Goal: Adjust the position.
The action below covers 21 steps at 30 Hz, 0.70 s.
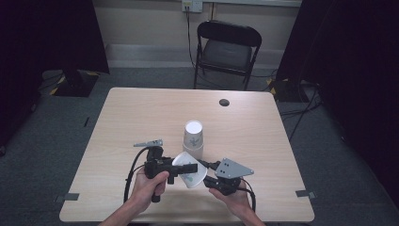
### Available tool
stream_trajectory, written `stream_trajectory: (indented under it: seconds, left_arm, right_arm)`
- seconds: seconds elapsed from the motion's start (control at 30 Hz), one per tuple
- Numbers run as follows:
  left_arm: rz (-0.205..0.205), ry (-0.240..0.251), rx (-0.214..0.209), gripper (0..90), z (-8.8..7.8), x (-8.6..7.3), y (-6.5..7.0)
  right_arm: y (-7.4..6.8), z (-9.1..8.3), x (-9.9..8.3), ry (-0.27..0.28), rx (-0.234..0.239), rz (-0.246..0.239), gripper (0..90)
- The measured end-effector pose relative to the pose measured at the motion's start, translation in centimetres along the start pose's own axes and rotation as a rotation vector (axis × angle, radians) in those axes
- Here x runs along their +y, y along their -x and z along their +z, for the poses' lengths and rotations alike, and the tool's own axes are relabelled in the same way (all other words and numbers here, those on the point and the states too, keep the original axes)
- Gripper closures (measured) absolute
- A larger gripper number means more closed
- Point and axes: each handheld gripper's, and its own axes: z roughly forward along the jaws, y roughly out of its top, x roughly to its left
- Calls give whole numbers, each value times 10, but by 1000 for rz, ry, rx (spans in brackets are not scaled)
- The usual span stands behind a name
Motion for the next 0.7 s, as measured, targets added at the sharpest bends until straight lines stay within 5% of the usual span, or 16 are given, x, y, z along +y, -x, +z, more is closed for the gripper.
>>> stream_trajectory:
  seconds: [0.07,0.47,0.7]
  left_arm:
    - [-23,2,-7,345,0,-1,-1]
    - [2,5,-24,295,-1,0,0]
    - [52,25,27,226,-6,2,2]
  right_arm:
    - [0,0,0,4,2,3,711]
    - [1,-5,1,18,11,4,830]
    - [2,-7,1,16,4,13,856]
